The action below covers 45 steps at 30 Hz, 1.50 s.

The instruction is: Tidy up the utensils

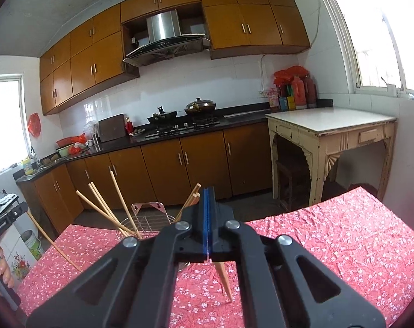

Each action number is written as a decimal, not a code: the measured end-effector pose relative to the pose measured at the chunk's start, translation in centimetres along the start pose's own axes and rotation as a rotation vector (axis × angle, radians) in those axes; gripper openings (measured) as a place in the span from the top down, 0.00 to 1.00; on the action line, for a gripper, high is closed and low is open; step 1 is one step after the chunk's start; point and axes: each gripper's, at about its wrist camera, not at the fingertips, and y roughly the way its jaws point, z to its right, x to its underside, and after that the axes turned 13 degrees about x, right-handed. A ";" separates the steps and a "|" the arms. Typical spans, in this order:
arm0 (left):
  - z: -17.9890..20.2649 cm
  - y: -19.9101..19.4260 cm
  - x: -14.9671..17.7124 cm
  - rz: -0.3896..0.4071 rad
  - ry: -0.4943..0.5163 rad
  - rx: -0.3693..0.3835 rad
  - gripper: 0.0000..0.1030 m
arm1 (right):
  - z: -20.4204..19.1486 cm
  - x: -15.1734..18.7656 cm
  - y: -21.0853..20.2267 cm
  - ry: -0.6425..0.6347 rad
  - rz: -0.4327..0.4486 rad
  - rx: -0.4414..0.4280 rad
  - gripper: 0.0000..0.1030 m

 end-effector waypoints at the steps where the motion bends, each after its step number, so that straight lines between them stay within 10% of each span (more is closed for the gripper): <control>1: 0.1 0.1 0.0 0.000 -0.001 0.005 0.94 | -0.3 0.2 0.3 -0.010 -0.007 -0.001 0.99; 12: -0.3 0.6 1.0 -0.020 -0.024 0.014 0.94 | 5.7 5.6 8.0 0.081 -0.156 0.110 0.99; 34: -0.1 0.7 0.9 -0.020 -0.007 0.028 0.94 | 29.0 17.1 6.1 0.084 -0.465 0.474 0.71; 45: 0.3 0.8 0.8 -0.017 -0.008 0.009 0.94 | 29.5 17.3 10.7 -0.077 -0.562 0.340 0.60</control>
